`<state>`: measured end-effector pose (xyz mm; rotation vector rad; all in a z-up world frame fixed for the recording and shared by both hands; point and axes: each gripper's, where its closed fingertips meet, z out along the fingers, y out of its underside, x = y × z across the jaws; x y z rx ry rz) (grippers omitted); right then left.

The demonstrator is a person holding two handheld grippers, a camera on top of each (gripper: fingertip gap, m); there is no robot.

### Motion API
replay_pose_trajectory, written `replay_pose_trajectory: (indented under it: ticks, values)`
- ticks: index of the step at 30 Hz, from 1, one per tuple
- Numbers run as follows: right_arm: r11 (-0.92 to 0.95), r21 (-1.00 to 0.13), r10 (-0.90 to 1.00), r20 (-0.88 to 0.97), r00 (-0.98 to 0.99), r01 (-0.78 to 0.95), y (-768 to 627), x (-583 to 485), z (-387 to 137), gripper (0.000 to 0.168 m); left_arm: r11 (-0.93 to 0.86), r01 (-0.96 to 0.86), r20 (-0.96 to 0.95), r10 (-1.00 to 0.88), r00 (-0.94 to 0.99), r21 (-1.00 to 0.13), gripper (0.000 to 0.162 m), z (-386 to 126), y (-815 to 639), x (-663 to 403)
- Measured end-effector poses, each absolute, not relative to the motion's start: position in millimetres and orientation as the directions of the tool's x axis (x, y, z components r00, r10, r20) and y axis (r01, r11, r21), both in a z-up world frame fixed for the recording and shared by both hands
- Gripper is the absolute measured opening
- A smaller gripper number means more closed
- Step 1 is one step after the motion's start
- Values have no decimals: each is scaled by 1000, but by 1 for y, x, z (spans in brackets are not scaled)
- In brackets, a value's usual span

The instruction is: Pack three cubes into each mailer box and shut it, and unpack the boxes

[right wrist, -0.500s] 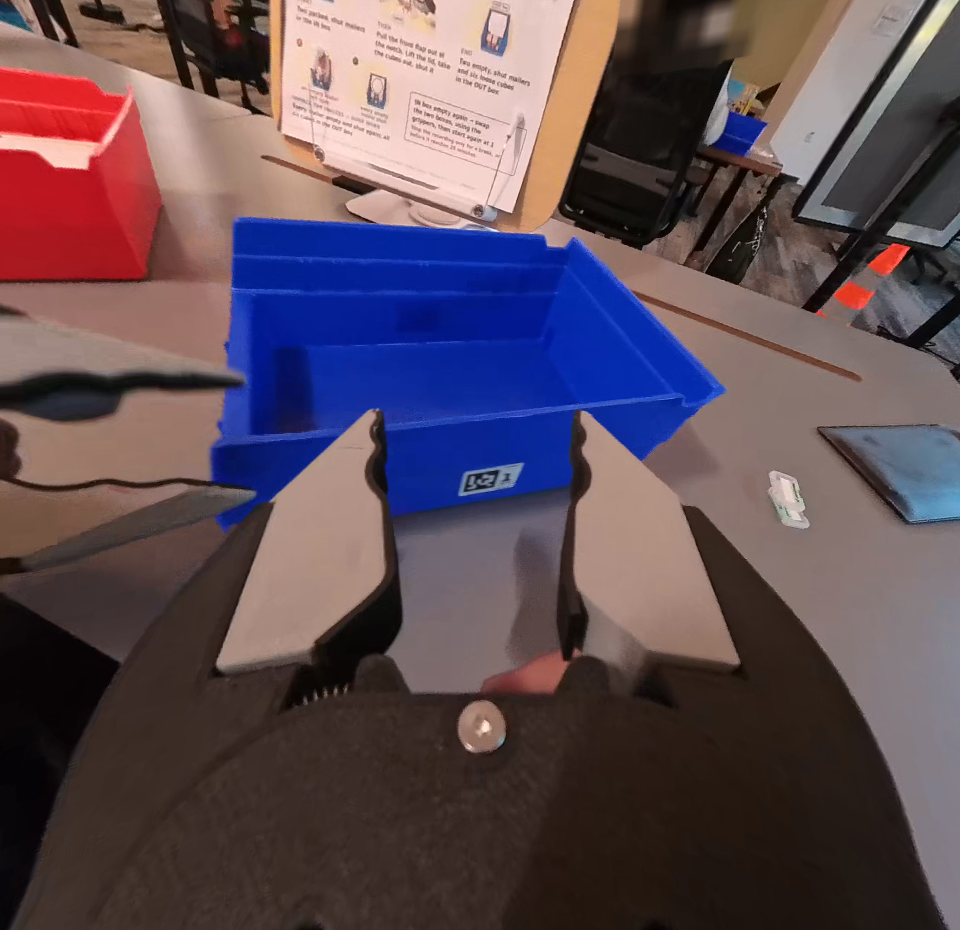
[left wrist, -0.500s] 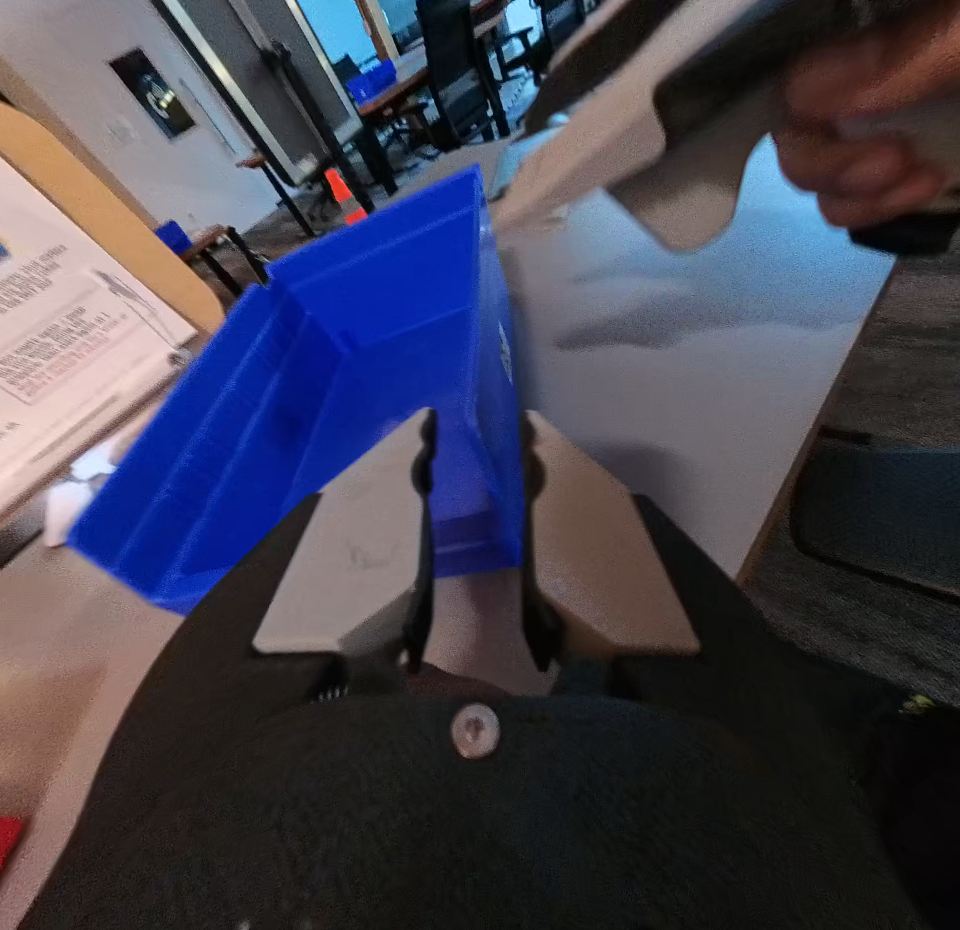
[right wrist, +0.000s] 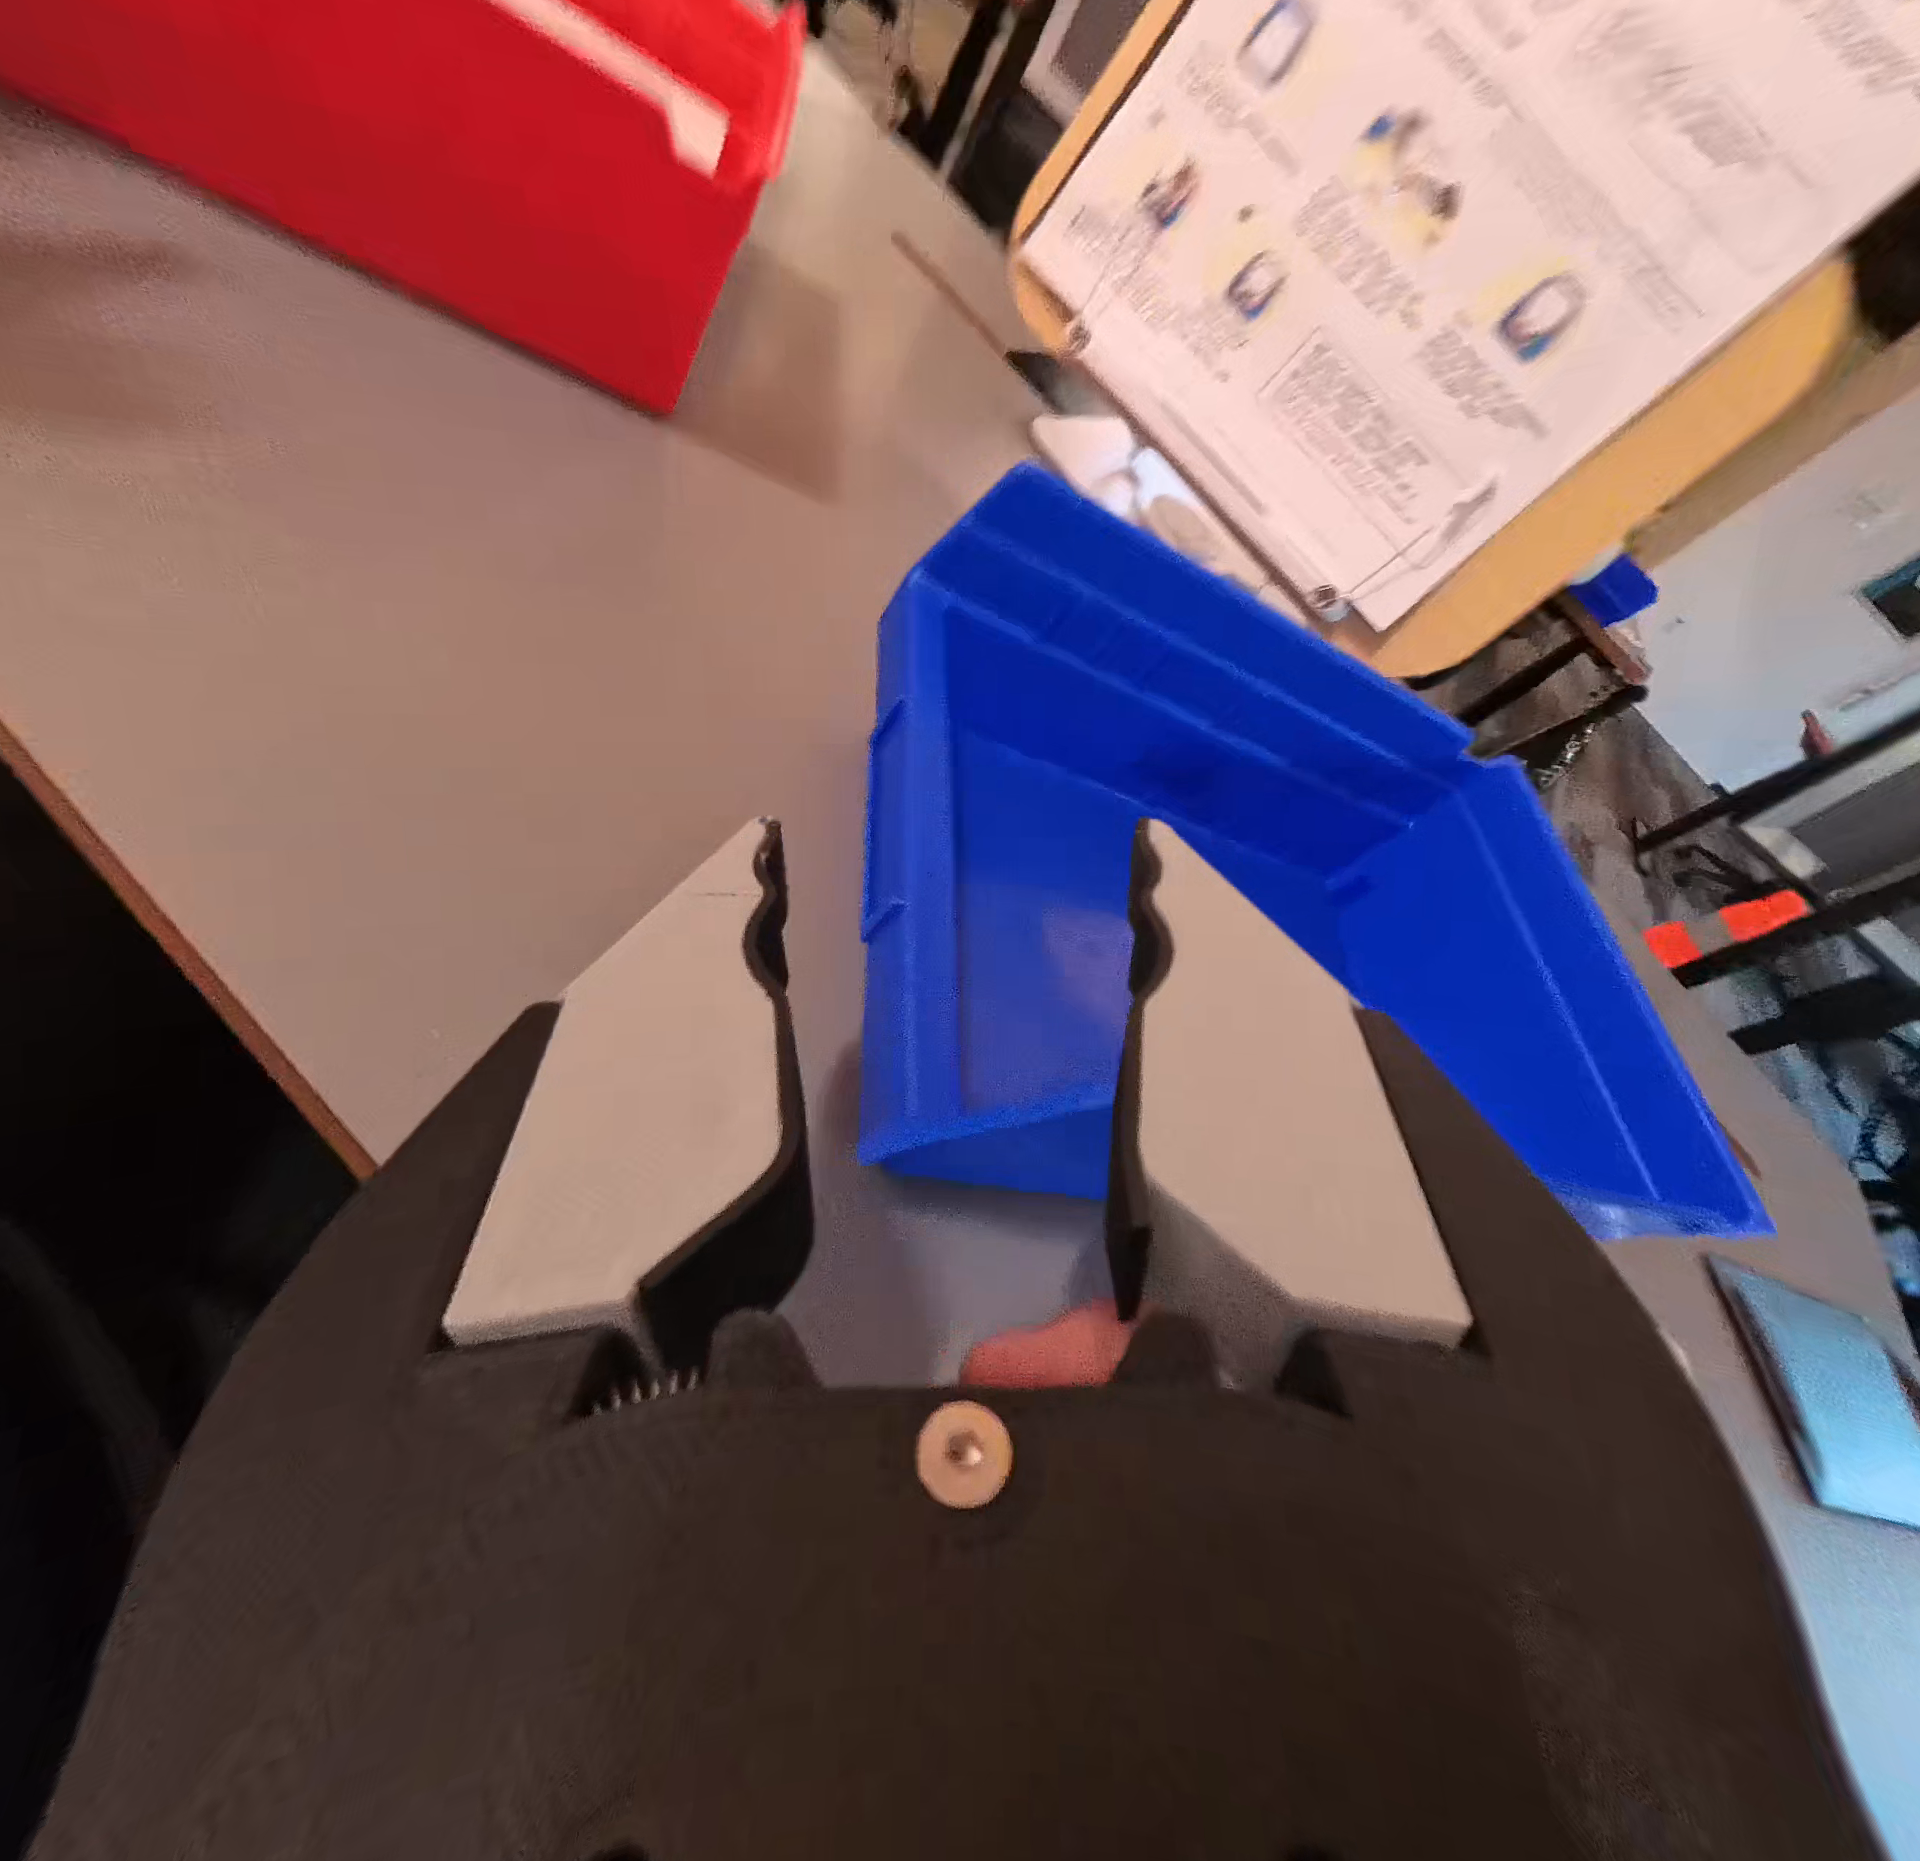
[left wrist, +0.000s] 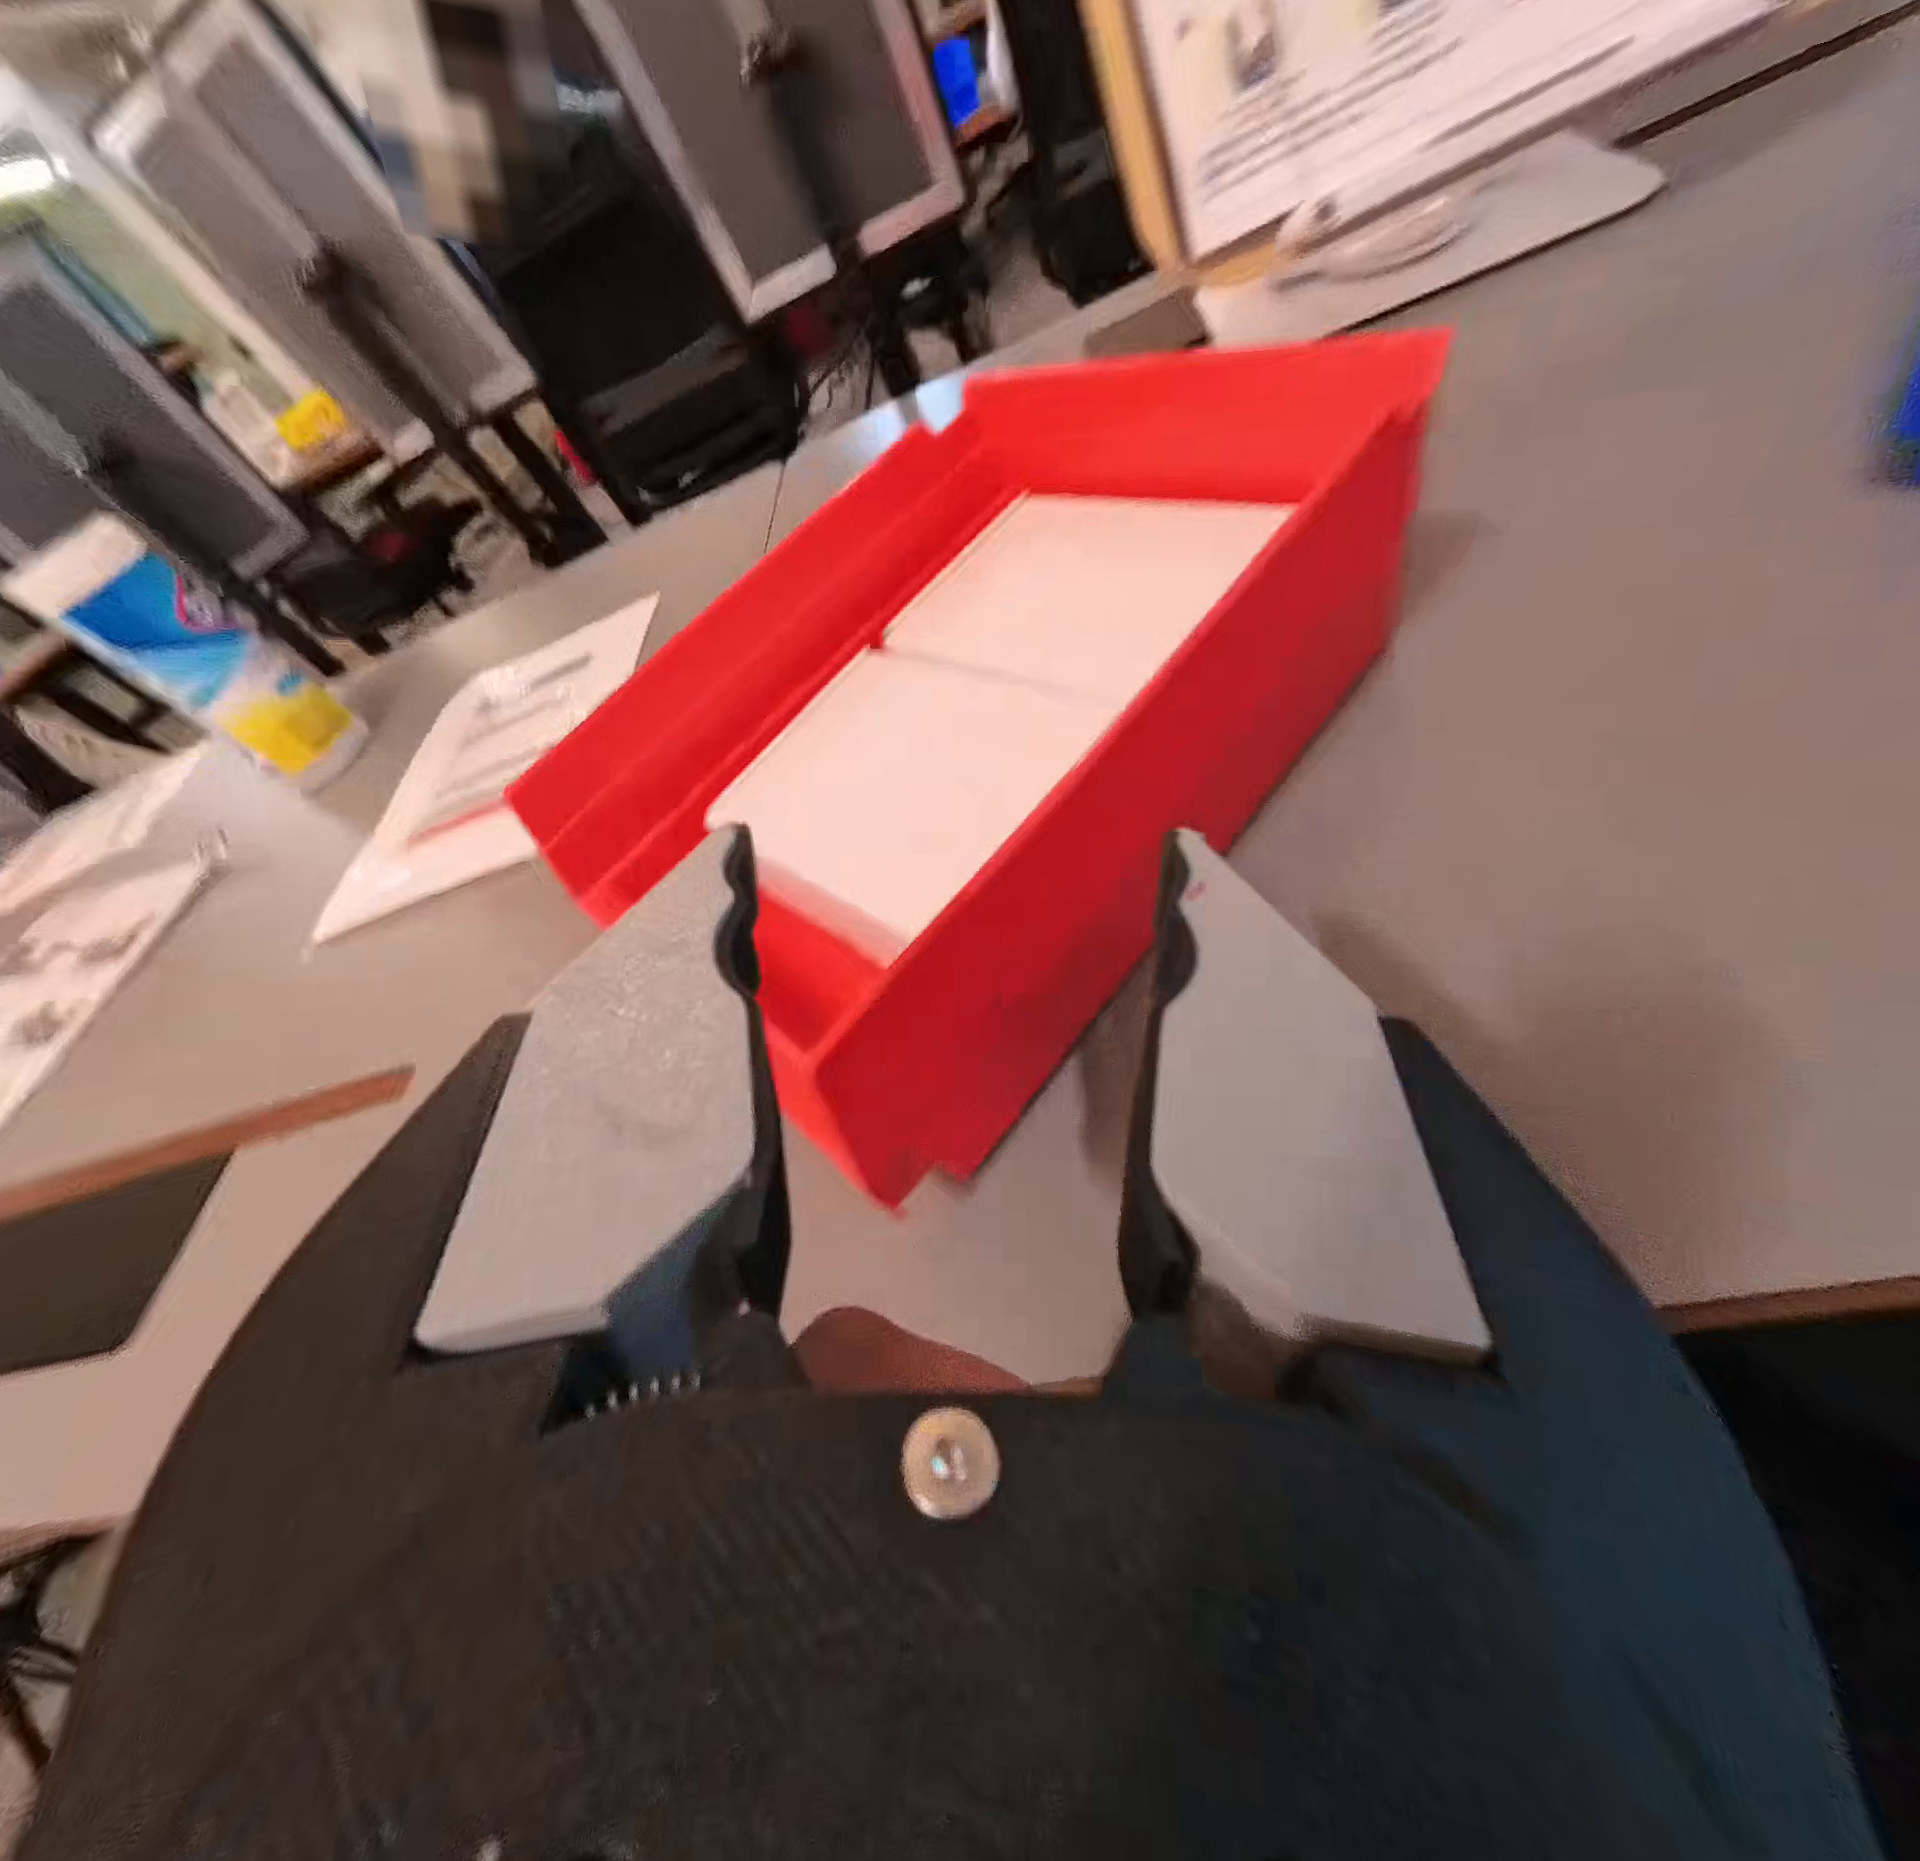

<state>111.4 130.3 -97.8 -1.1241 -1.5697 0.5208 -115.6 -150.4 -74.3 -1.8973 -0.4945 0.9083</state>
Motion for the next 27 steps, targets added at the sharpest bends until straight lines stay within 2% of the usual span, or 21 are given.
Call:
replay_pose_trajectory:
  ticks: [2,3,5,7,9,10,11,13,15,18,19,20,22,23,25,27]
  values:
    - [511,-749,821,571,19,422,132,101,-111,74,-467,1,-328,621,712,-884,61,-95,-160,-125]
    - [539,-727,793,608,35,425,135,98,-112,68,-461,-13,-303,560,771,-887,46,-105,-155,-122]
    - [567,-696,769,639,20,442,137,100,-117,69,-408,-71,-294,515,805,-910,46,-110,-147,-122]
    - [545,-675,758,650,52,497,154,109,-120,66,-381,-102,-307,529,791,-919,34,-106,-144,-128]
    - [496,-650,755,650,85,576,186,122,-128,65,-384,-77,-273,490,828,-920,44,-108,-134,-126]
    - [458,-672,786,612,87,582,194,129,-130,58,-401,-67,-275,489,828,-914,47,-109,-132,-129]
    - [428,-674,800,593,95,602,206,139,-130,56,-430,-73,-305,503,809,-900,42,-109,-133,-134]
    - [368,-629,785,605,133,685,242,164,-131,53,-500,-100,-395,530,751,-860,19,-108,-139,-146]
    - [301,-626,751,620,225,720,280,189,-126,49,-513,-107,-403,511,759,-852,15,-109,-135,-143]
    - [216,-695,791,537,294,686,298,207,-123,53,-513,-92,-390,513,765,-854,12,-110,-129,-131]
    - [215,-720,812,507,289,659,292,207,-122,62,-504,-68,-371,532,761,-861,11,-109,-127,-125]
    - [230,-738,820,498,282,634,287,206,-119,57,-504,-46,-352,533,770,-863,22,-110,-122,-116]
    - [281,-748,810,521,270,601,278,204,-111,62,-526,-31,-319,468,824,-850,60,-115,-106,-86]
    - [298,-748,797,537,277,593,277,205,-107,62,-516,-52,-313,434,845,-855,67,-112,-97,-69]
    - [315,-769,806,526,270,557,267,203,-100,62,-454,-96,-247,285,926,-886,46,-102,-78,-19]
    - [311,-801,848,477,231,512,249,198,-98,61,-374,-73,-150,181,972,-924,51,-87,-70,16]
